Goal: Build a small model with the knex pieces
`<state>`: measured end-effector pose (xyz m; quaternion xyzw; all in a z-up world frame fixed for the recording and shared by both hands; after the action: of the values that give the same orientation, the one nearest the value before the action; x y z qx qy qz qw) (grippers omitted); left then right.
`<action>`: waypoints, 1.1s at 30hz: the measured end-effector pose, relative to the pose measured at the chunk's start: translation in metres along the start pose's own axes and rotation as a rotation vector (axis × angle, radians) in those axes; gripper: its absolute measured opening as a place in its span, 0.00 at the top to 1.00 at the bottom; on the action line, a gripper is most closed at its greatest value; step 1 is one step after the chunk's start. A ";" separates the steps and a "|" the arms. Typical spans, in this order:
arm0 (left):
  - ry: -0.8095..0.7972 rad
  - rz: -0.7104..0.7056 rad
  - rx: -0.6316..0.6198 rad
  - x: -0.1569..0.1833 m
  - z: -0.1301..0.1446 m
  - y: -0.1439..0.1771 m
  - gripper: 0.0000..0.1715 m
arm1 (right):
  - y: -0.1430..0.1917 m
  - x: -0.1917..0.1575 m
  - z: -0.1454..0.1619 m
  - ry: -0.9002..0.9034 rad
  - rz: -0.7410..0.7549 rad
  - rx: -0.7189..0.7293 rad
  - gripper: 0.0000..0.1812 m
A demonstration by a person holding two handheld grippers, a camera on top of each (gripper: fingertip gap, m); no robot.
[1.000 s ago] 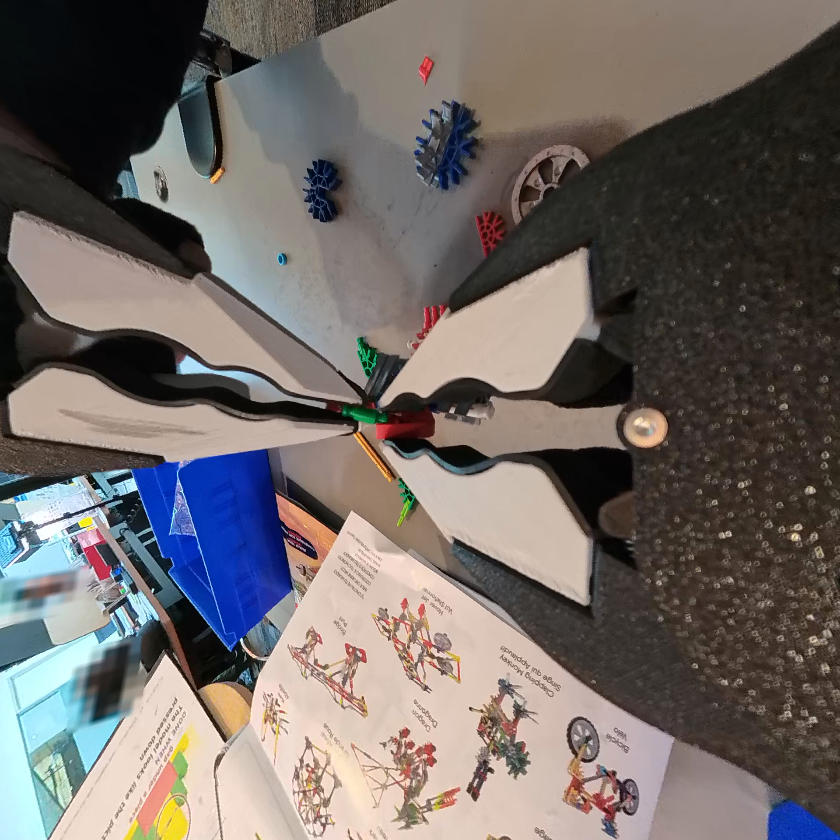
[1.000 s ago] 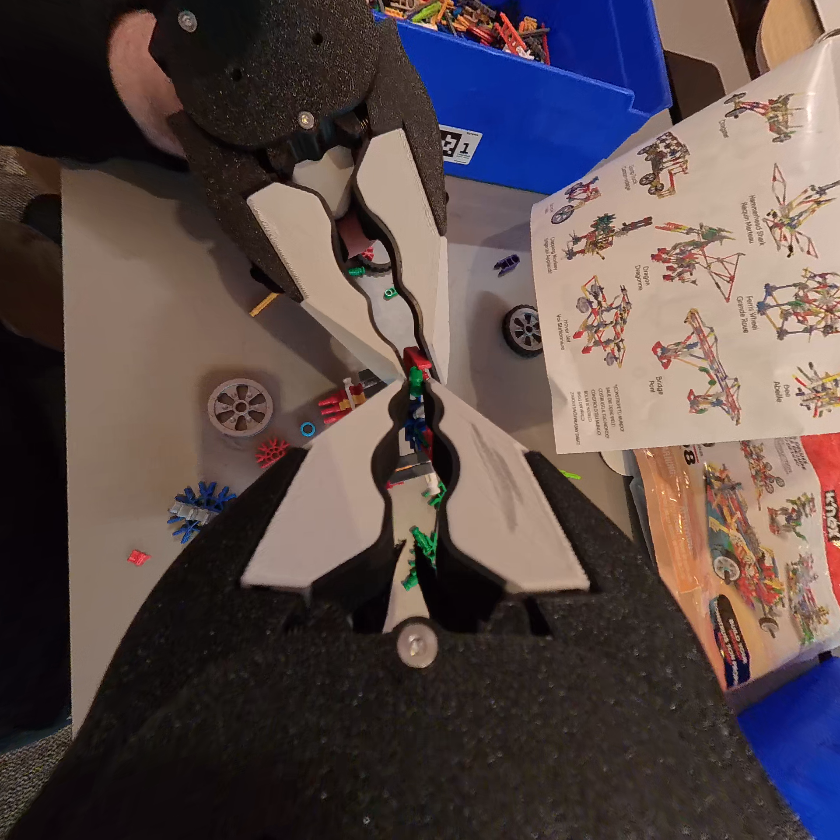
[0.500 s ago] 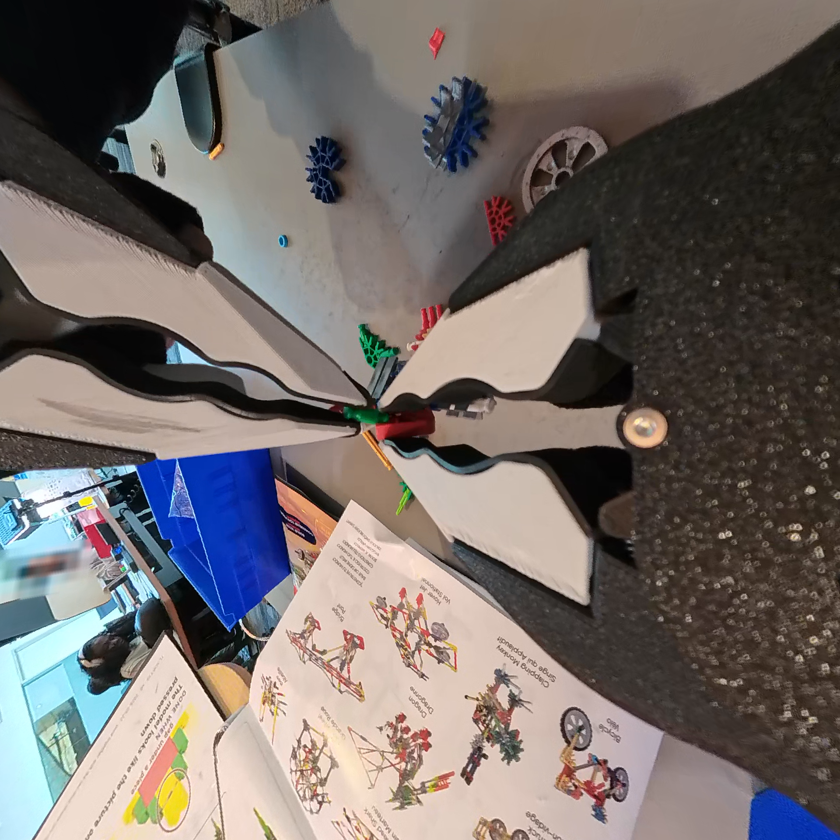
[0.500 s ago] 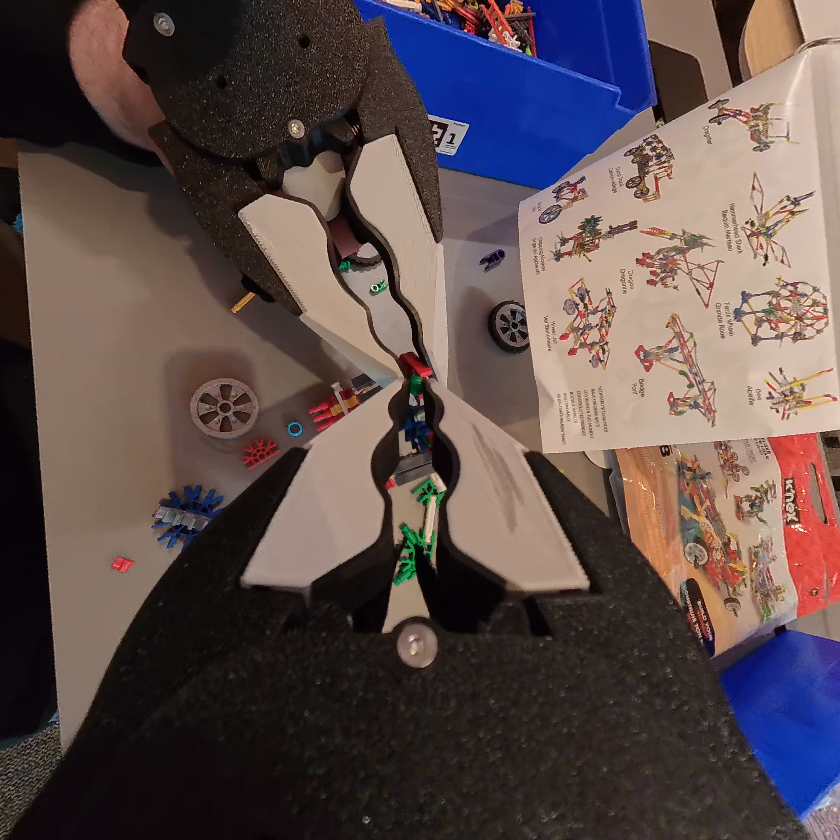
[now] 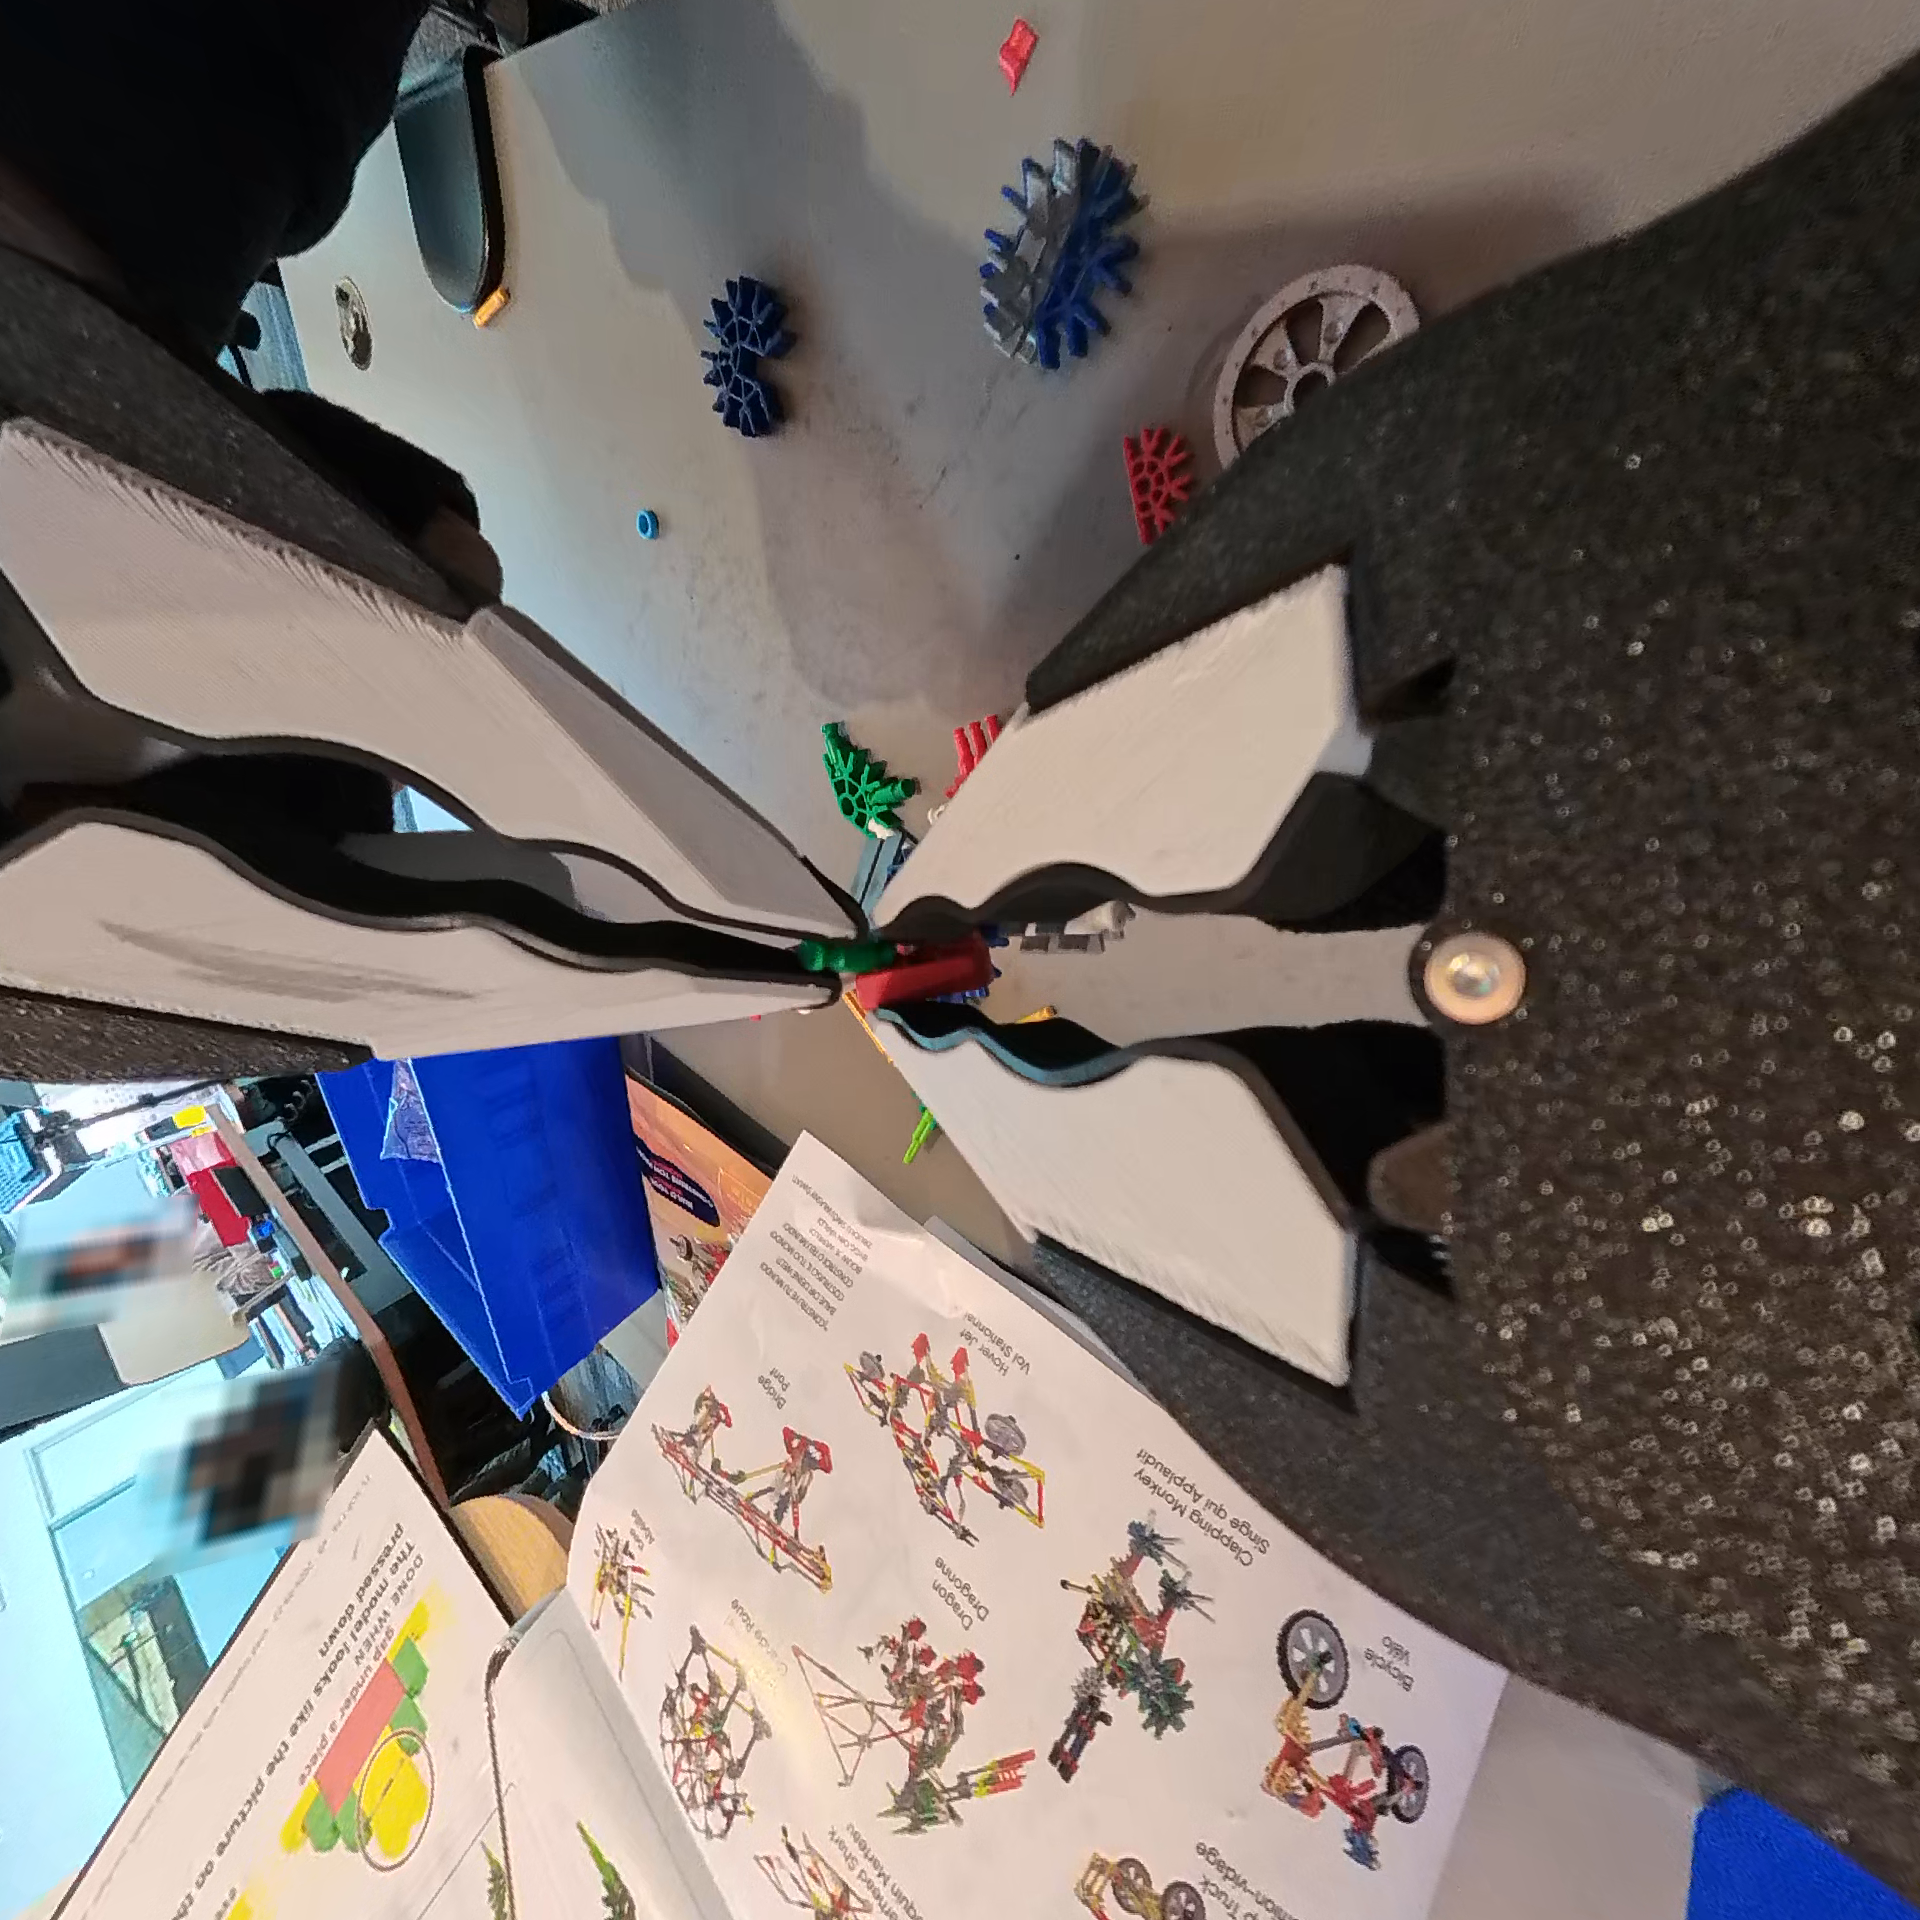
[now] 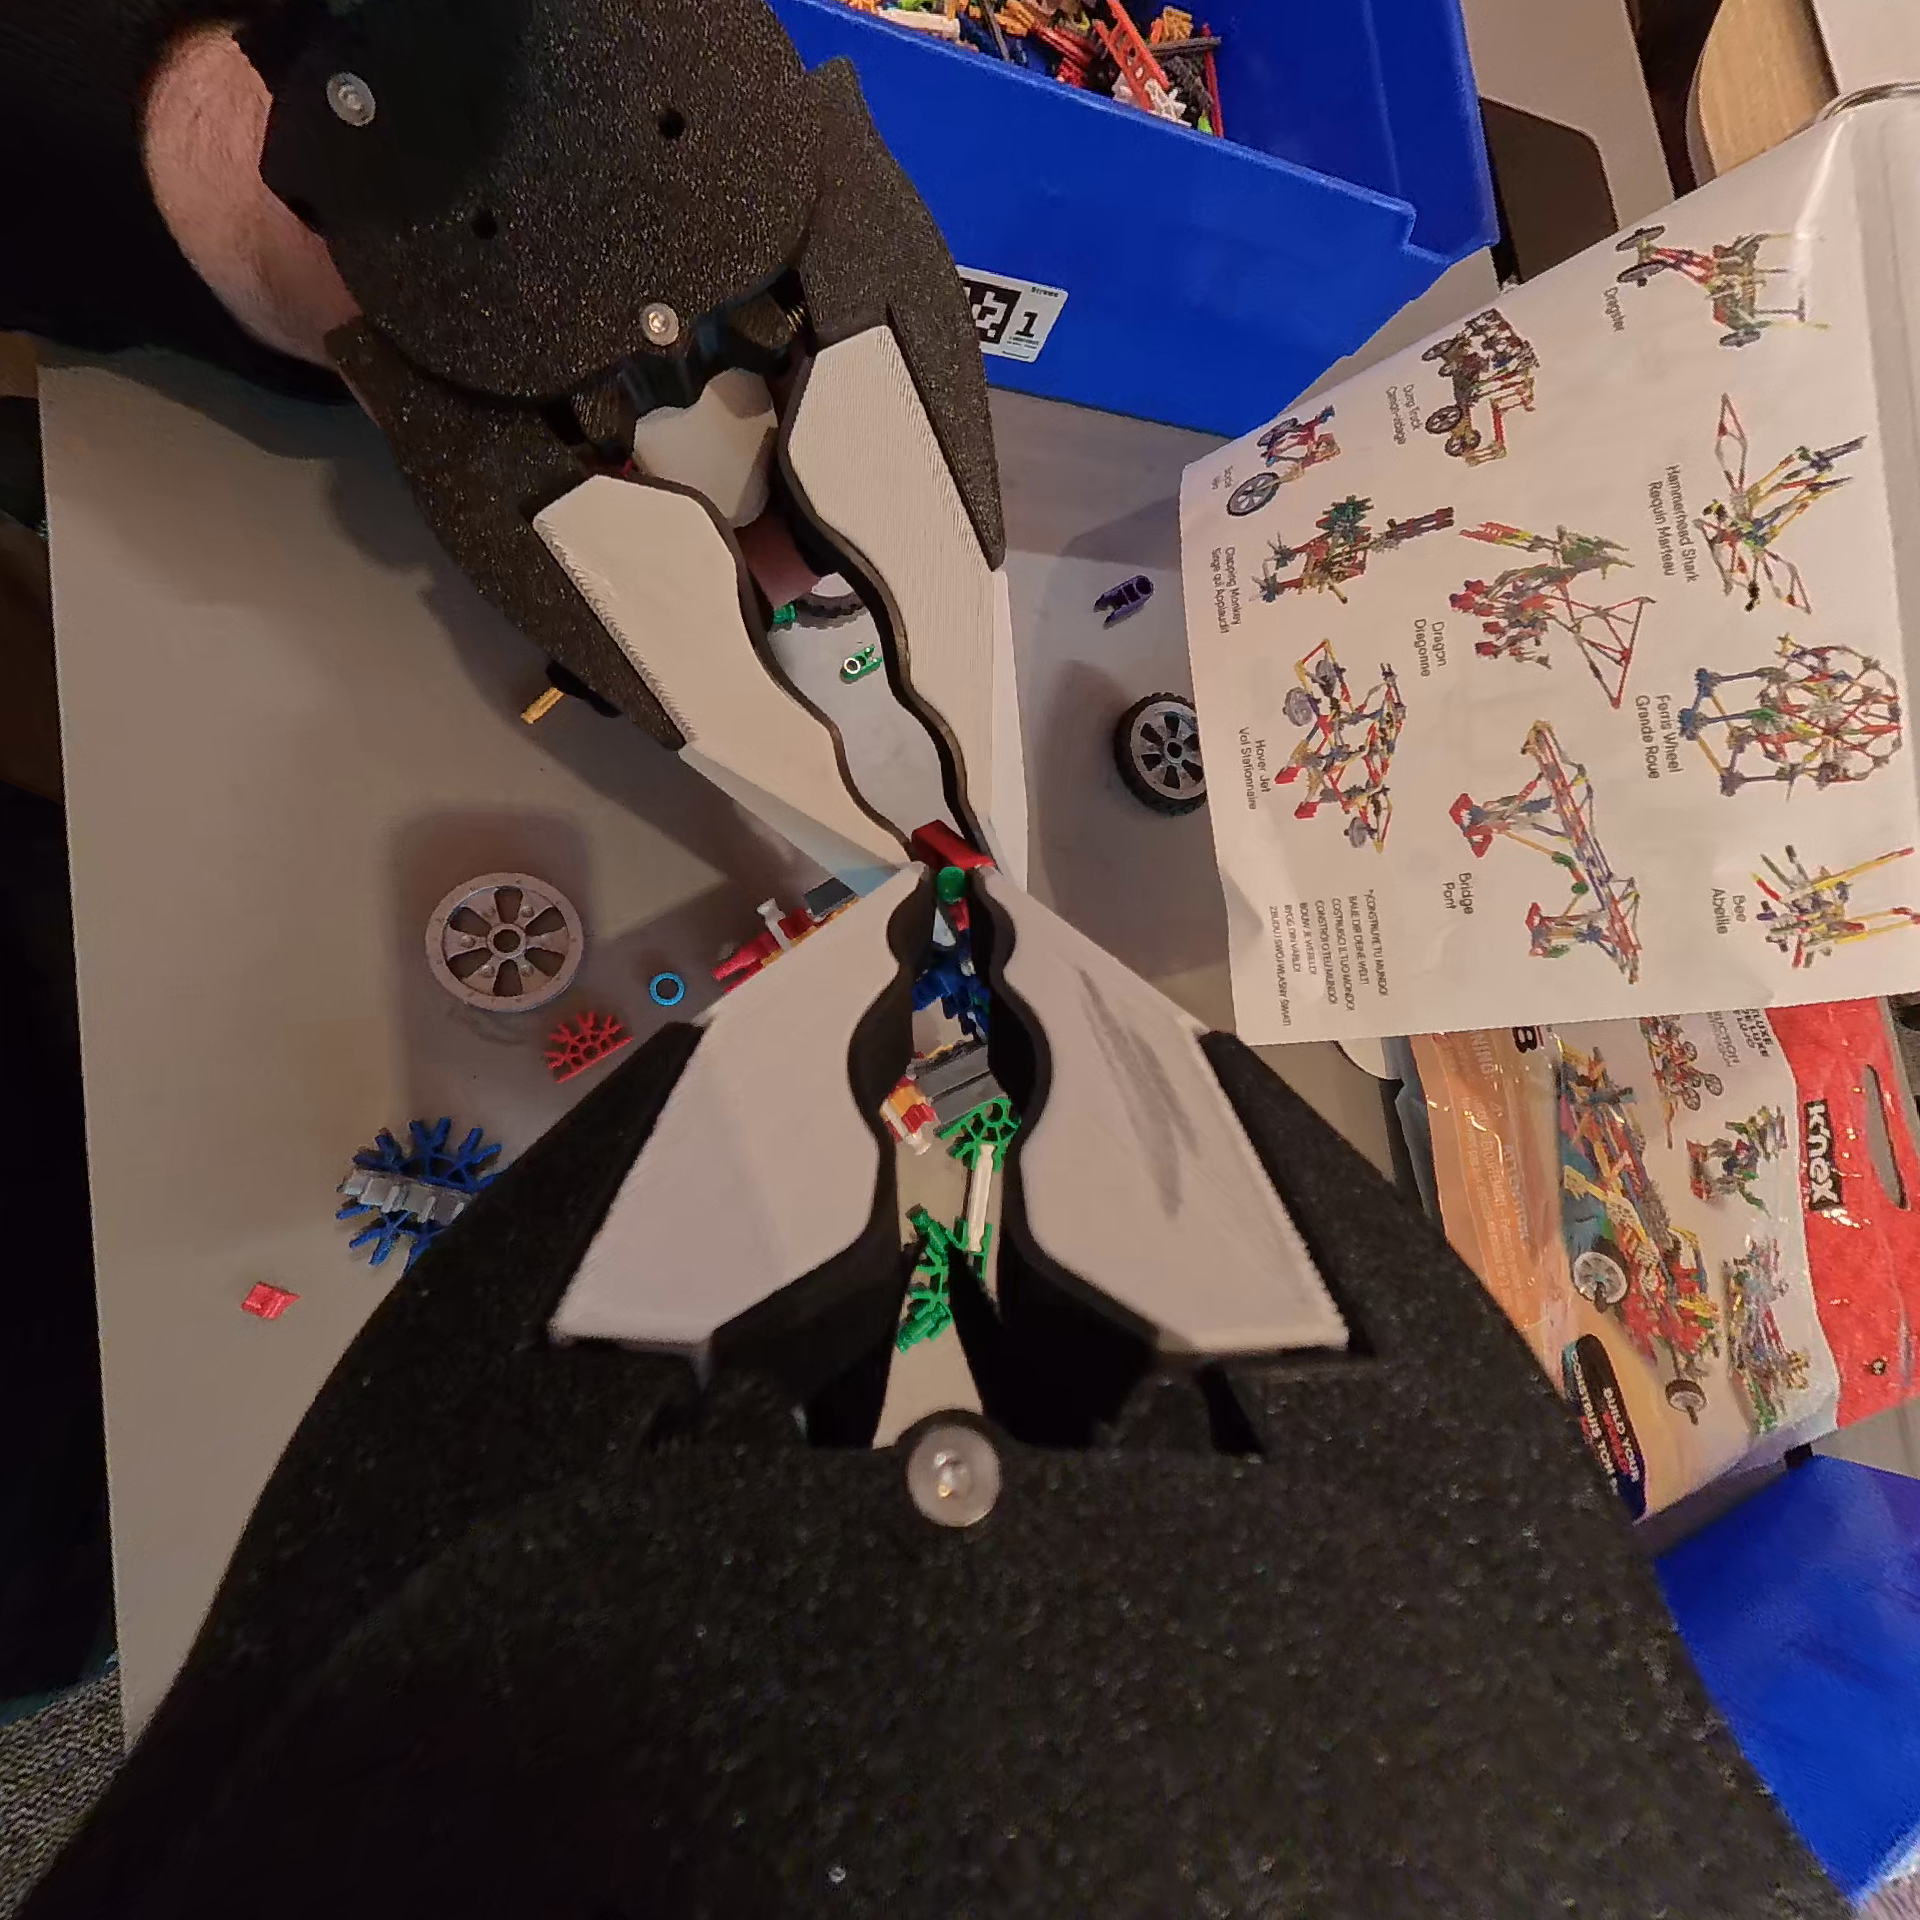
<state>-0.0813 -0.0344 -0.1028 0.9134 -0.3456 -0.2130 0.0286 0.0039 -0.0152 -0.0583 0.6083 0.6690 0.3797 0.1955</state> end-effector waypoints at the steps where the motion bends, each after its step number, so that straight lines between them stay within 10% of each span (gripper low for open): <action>1: 0.002 0.001 0.000 0.000 0.000 0.000 0.94 | 0.000 0.000 0.000 -0.001 -0.001 0.001 0.97; 25: -0.004 -0.019 -0.004 0.000 0.000 -0.002 0.95 | -0.002 0.000 0.004 0.006 0.068 0.036 0.97; 33: -0.004 -0.014 0.005 0.001 0.000 -0.002 0.96 | 0.000 0.005 0.020 -0.043 -0.025 0.260 0.97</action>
<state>-0.0796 -0.0335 -0.1030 0.9154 -0.3398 -0.2143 0.0241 0.0168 -0.0052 -0.0700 0.6281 0.7159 0.2741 0.1339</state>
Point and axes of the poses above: each gripper's, where its closed fingertips meet, y back along the fingers, z out of its underside, x = y × z across the jaws, the point moved 7 cm from there along y, back along the fingers, and after that the axes turned 10 degrees about -z, right-handed, at the moved point
